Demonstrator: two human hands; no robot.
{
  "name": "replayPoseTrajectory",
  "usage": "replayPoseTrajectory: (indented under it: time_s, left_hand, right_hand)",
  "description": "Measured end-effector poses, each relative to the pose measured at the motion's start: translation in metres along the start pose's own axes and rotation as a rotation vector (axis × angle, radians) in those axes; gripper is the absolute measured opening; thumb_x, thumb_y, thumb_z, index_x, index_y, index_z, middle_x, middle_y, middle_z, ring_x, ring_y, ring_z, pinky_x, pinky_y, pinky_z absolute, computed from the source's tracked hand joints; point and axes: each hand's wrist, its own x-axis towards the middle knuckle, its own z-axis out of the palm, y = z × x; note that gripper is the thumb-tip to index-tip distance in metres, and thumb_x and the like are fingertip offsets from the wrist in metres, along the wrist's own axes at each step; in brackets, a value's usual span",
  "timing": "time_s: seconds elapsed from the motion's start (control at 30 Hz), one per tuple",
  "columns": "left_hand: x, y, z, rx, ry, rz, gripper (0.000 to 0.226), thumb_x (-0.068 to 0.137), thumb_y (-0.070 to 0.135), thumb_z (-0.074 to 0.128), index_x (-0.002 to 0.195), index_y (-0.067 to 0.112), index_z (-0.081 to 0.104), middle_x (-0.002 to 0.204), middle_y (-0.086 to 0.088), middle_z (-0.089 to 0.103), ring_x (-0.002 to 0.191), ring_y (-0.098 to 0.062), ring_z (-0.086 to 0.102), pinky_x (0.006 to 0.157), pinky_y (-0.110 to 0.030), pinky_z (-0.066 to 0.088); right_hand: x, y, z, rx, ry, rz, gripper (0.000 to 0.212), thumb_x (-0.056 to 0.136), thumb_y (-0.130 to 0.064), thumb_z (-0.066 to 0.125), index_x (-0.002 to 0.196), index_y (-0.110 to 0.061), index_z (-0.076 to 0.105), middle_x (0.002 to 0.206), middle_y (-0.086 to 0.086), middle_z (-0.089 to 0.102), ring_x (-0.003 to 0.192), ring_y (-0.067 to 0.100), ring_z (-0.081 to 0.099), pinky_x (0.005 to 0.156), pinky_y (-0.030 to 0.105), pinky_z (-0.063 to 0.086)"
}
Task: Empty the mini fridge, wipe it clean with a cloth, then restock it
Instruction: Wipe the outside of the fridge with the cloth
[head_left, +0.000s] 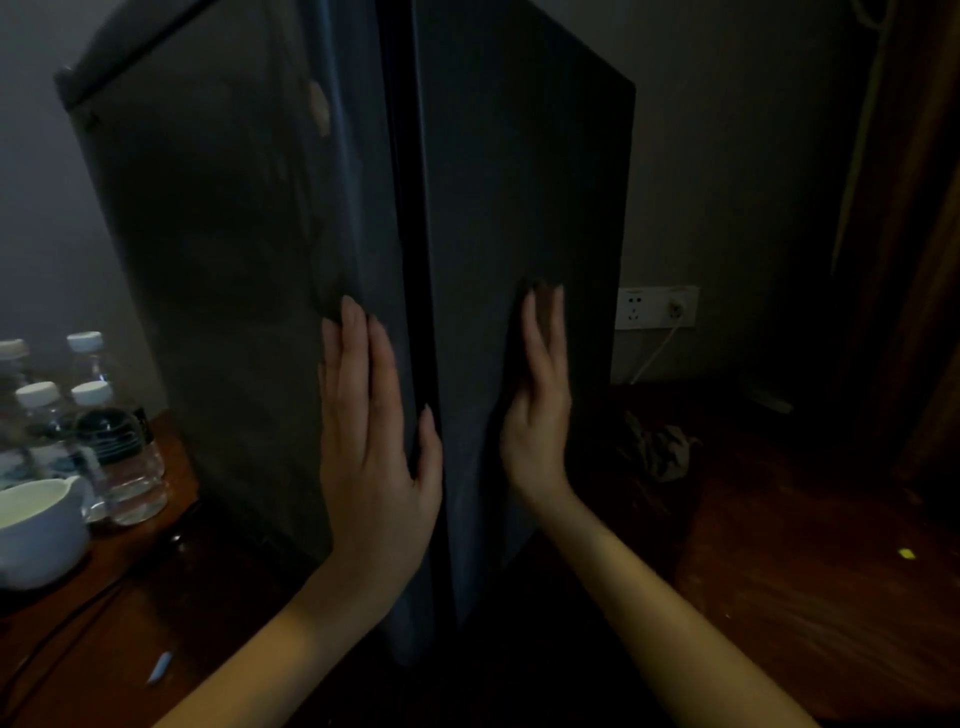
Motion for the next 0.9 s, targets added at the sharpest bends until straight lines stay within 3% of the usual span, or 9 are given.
replayPoseTrajectory:
  time_s: [0.17, 0.23, 0.3, 0.47, 0.57, 0.63, 0.7, 0.8, 0.9]
  left_hand:
    - [0.000, 0.000, 0.000, -0.006, 0.004, -0.001, 0.069, 0.092, 0.000, 0.056, 0.148, 0.000, 0.015, 0.156, -0.015, 0.009, 0.148, -0.023, 0.003, 0.121, -0.041, 0.013]
    - [-0.001, 0.000, 0.000, -0.004, 0.008, -0.007, 0.070, 0.092, 0.001, 0.056, 0.148, 0.000, 0.014, 0.156, -0.015, 0.009, 0.149, -0.021, 0.002, 0.121, -0.038, 0.012]
    - [-0.001, 0.000, 0.000, -0.007, 0.014, -0.010, 0.070, 0.091, 0.002, 0.056, 0.148, 0.001, 0.014, 0.157, -0.014, 0.009, 0.149, -0.019, 0.001, 0.121, -0.035, 0.010]
    - [-0.001, 0.001, -0.001, -0.017, 0.015, -0.011, 0.070, 0.091, 0.005, 0.055, 0.148, 0.002, 0.014, 0.158, -0.003, 0.005, 0.149, -0.016, 0.000, 0.121, -0.032, 0.009]
    - [0.000, 0.000, 0.000, -0.044, 0.030, 0.010, 0.064, 0.094, 0.007, 0.052, 0.147, 0.000, 0.016, 0.156, 0.000, 0.006, 0.149, -0.019, 0.003, 0.121, -0.034, 0.011]
    - [0.000, 0.000, 0.001, -0.070, 0.025, 0.015, 0.061, 0.096, 0.006, 0.049, 0.147, -0.001, 0.016, 0.157, -0.004, 0.008, 0.149, -0.024, 0.006, 0.121, -0.038, 0.012]
    - [-0.001, 0.000, 0.001, -0.096, 0.027, 0.008, 0.058, 0.098, 0.005, 0.045, 0.147, -0.002, 0.015, 0.157, -0.005, 0.009, 0.149, -0.026, 0.008, 0.121, -0.041, 0.014]
    - [-0.003, -0.001, 0.001, -0.123, 0.047, 0.000, 0.055, 0.099, 0.004, 0.039, 0.148, 0.001, 0.014, 0.157, -0.001, 0.008, 0.149, -0.022, 0.007, 0.121, -0.041, 0.014]
    - [-0.002, -0.001, 0.001, -0.124, 0.044, 0.003, 0.055, 0.099, 0.003, 0.038, 0.148, 0.001, 0.014, 0.157, -0.001, 0.007, 0.149, -0.022, 0.006, 0.121, -0.041, 0.013]
  right_hand:
    - [-0.045, 0.041, -0.002, -0.054, 0.160, 0.430, 0.073, 0.091, 0.019, 0.034, 0.150, -0.024, 0.026, 0.162, 0.000, 0.006, 0.143, -0.004, 0.005, 0.115, 0.008, 0.006]
    - [-0.085, 0.021, 0.004, -0.035, 0.097, 0.380, 0.073, 0.092, 0.017, 0.037, 0.149, -0.028, 0.023, 0.162, -0.007, 0.004, 0.143, -0.006, 0.000, 0.113, 0.006, 0.001]
    - [-0.107, -0.011, 0.011, 0.050, -0.008, 0.222, 0.071, 0.094, 0.015, 0.037, 0.150, -0.026, 0.024, 0.162, -0.011, 0.003, 0.148, 0.004, 0.001, 0.117, 0.013, 0.004]
    - [-0.044, -0.020, 0.004, 0.101, -0.128, -0.071, 0.063, 0.094, 0.016, 0.034, 0.150, -0.011, 0.026, 0.162, -0.001, 0.007, 0.150, 0.018, 0.004, 0.122, 0.032, 0.008]
    - [-0.017, 0.012, -0.004, 0.103, -0.012, 0.039, 0.066, 0.097, 0.012, 0.032, 0.153, -0.014, 0.011, 0.161, -0.004, 0.008, 0.148, 0.005, 0.007, 0.121, 0.028, 0.007]
    - [-0.032, 0.032, -0.006, 0.116, 0.060, 0.231, 0.068, 0.098, 0.009, 0.033, 0.154, -0.017, 0.005, 0.160, -0.010, 0.007, 0.146, -0.003, 0.007, 0.122, 0.034, 0.008]
    - [-0.067, 0.035, -0.002, 0.090, 0.066, 0.283, 0.069, 0.095, 0.013, 0.034, 0.154, -0.017, 0.011, 0.162, -0.005, 0.007, 0.148, 0.004, 0.008, 0.121, 0.044, 0.012]
    - [-0.115, 0.007, 0.011, 0.128, -0.024, 0.186, 0.067, 0.096, 0.014, 0.034, 0.153, -0.018, 0.019, 0.162, -0.009, 0.008, 0.149, 0.014, 0.009, 0.121, 0.040, 0.015]
    - [-0.119, -0.019, 0.014, 0.108, -0.161, -0.046, 0.062, 0.099, 0.000, 0.035, 0.154, -0.021, 0.016, 0.162, -0.011, 0.008, 0.149, 0.020, 0.010, 0.120, 0.031, 0.014]
